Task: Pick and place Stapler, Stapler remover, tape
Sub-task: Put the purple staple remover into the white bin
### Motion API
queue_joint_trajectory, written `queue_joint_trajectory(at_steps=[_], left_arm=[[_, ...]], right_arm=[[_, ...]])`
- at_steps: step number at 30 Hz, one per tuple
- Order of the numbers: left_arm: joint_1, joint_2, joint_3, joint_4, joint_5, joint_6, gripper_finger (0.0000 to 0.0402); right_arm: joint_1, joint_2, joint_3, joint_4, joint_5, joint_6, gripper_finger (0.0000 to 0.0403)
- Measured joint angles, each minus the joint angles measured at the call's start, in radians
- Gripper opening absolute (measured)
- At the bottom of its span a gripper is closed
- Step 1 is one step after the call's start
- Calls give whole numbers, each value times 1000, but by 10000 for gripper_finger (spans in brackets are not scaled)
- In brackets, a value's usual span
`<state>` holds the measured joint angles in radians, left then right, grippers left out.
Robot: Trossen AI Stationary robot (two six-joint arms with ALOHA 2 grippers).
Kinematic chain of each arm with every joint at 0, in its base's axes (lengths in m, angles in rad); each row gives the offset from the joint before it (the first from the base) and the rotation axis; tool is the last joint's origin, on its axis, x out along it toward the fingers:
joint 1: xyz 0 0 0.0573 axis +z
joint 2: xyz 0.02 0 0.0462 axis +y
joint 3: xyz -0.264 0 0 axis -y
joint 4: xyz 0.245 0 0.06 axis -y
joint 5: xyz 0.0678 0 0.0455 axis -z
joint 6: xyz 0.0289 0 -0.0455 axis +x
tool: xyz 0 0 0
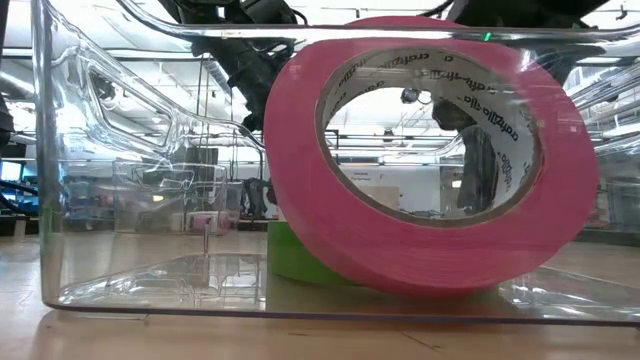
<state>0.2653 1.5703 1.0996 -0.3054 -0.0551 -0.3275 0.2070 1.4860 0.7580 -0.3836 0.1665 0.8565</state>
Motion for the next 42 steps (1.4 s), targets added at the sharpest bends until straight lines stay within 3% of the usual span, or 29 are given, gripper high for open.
queue_joint_trajectory(at_steps=[14, 26, 42], left_arm=[[0, 0, 0, 1, -4, 0, 92], [0, 0, 0, 1, -4, -1, 92], [0, 0, 1, 1, -4, -1, 92]], right_arm=[[24, 0, -14, 27, 37, 52, 139], [41, 80, -11, 125, 50, 58, 139], [39, 81, -13, 62, 59, 25, 139]])
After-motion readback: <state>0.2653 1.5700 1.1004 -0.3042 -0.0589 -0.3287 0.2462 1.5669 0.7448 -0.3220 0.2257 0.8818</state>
